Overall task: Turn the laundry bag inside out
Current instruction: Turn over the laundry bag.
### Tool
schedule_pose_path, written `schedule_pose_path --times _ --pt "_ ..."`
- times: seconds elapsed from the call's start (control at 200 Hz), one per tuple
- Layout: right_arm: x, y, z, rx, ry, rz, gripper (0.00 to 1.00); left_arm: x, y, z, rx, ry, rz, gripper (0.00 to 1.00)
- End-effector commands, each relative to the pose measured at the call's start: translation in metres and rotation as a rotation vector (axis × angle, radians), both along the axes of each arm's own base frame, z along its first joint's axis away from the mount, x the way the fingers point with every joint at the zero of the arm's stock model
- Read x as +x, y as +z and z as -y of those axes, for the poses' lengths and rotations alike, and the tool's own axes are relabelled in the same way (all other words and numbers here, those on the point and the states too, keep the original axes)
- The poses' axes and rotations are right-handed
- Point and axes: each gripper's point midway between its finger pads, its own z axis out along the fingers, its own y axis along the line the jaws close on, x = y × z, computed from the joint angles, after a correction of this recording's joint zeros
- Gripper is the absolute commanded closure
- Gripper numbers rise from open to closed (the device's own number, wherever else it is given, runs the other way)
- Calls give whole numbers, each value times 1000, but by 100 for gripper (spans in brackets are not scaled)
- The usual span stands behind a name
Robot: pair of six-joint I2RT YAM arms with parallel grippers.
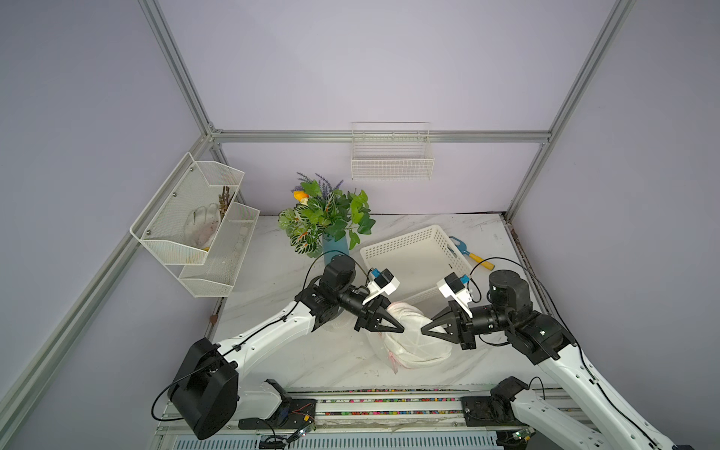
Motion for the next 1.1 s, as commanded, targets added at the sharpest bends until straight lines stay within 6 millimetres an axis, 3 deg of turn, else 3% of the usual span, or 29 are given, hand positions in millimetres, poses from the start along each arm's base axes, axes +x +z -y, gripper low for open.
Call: schedule_pose_path --times 0.0,0.17,0.445,0.72,0.93,1.095 --pt "-3 26 -3 83 22 4 100 3 16 -3 -39 0 33 55" --pt "-5 42 1 116 20 -1 100 6 12 -17 -53 56 14 37" --pt "-15 60 6 166 28 8 100 4 -1 -33 -62 110 0 35" --pt "-6 60 5 153 -26 29 100 0 -2 -35 -63 105 -15 55" --pt "1 60 5 143 -63 46 100 1 -2 -36 -62 121 -19 84" --pt "-4 64 8 152 -62 55 100 1 -7 -36 -54 125 -25 91"
